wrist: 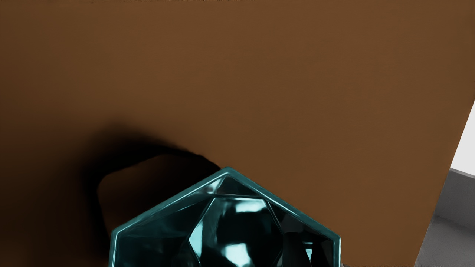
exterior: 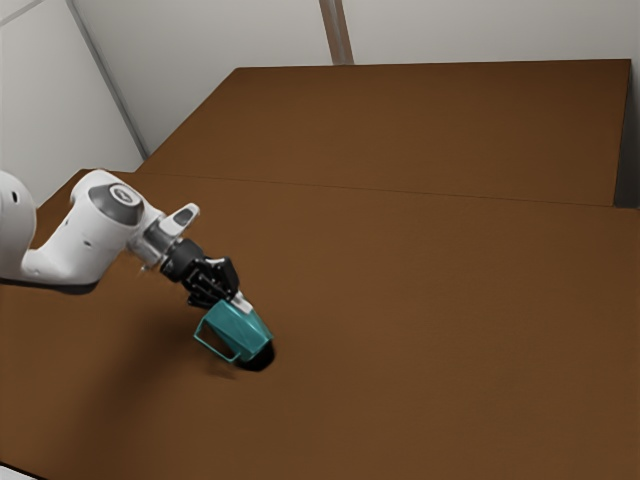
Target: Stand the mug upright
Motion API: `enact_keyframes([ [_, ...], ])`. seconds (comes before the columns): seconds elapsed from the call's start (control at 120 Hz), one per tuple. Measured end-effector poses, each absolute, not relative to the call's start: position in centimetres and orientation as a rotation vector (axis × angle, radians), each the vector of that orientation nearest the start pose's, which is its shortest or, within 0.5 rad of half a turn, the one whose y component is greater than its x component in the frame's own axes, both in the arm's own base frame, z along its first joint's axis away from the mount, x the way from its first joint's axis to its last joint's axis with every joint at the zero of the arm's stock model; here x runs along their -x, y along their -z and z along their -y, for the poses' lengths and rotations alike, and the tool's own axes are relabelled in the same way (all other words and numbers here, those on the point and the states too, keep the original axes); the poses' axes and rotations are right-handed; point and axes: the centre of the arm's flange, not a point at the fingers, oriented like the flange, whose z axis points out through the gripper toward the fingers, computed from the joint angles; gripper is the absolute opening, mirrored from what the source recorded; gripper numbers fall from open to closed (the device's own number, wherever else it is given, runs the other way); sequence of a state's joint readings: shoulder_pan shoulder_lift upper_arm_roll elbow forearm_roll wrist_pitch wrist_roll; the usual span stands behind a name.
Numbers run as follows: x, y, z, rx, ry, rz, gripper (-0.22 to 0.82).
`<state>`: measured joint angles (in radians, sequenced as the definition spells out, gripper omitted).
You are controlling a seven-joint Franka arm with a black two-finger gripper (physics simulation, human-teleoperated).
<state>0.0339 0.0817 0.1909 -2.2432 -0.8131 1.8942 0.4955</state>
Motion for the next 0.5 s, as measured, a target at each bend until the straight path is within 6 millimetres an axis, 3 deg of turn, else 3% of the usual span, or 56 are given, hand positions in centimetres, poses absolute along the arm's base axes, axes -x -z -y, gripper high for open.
enact_keyframes([
  [0.15, -49.6, -33.2, -4.6, -2.345, 0.163, -0.171, -0.16],
  [0.408, -51.2, -35.9, -5.1, -2.41, 0.139, -0.093, -0.17],
  [0.5, -51.8, -36.8, -4.4, -2.456, 0.131, -0.036, -0.17],
])
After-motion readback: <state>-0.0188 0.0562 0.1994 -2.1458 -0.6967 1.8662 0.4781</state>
